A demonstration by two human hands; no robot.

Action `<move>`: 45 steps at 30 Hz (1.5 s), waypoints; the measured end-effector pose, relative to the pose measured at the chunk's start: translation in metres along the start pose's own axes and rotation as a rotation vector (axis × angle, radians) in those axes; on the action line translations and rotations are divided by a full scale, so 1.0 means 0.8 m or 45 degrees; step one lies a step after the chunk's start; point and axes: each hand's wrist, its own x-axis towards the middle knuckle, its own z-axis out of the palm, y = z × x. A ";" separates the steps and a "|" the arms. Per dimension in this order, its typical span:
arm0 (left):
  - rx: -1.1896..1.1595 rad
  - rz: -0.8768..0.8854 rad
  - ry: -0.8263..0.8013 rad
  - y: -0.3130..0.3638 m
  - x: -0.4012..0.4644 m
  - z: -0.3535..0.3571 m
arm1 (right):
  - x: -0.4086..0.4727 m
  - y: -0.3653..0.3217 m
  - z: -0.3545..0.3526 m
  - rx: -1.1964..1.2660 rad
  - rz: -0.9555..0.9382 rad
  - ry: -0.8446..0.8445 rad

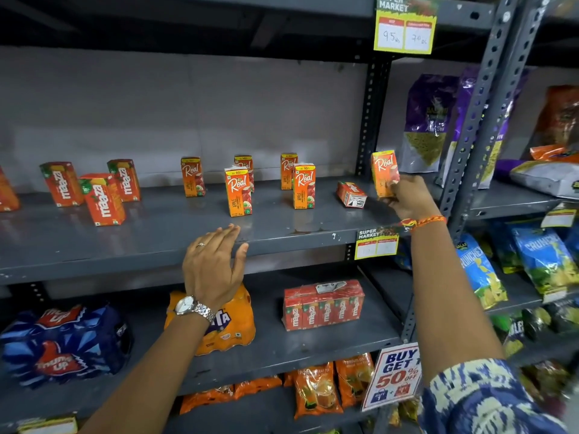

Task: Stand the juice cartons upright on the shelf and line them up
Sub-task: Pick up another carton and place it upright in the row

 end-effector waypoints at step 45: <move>0.201 -0.195 -0.133 -0.161 -0.030 -0.078 | -0.154 0.002 0.436 -0.534 -0.307 -0.827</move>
